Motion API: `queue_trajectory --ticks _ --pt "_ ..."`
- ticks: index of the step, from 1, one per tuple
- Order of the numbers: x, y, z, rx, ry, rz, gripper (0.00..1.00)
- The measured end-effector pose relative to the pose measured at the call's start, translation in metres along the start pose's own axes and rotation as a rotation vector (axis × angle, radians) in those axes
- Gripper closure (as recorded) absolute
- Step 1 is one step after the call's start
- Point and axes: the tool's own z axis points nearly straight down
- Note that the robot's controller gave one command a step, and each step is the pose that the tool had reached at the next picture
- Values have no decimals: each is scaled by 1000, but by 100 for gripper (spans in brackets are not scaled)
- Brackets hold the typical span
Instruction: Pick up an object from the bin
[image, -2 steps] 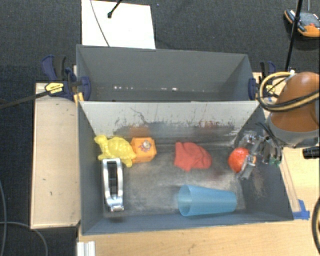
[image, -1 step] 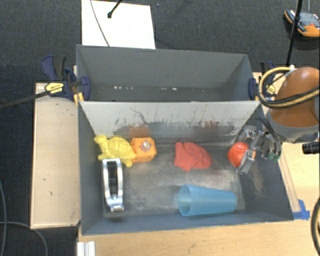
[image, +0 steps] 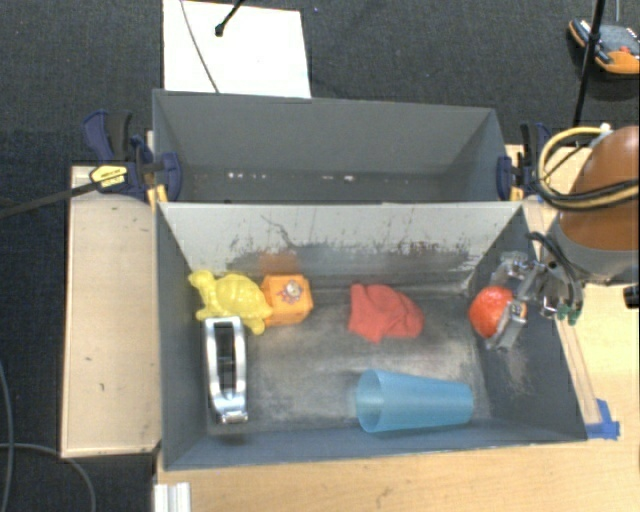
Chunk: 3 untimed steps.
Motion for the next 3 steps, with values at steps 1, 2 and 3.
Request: queue_trajectory --ticks 1,2,3 --pt "-5 7 -70 0 -6 -17 100" --pt "10 21 -129 -1 -10 22 100" --pt "10 21 -129 0 -10 22 100"
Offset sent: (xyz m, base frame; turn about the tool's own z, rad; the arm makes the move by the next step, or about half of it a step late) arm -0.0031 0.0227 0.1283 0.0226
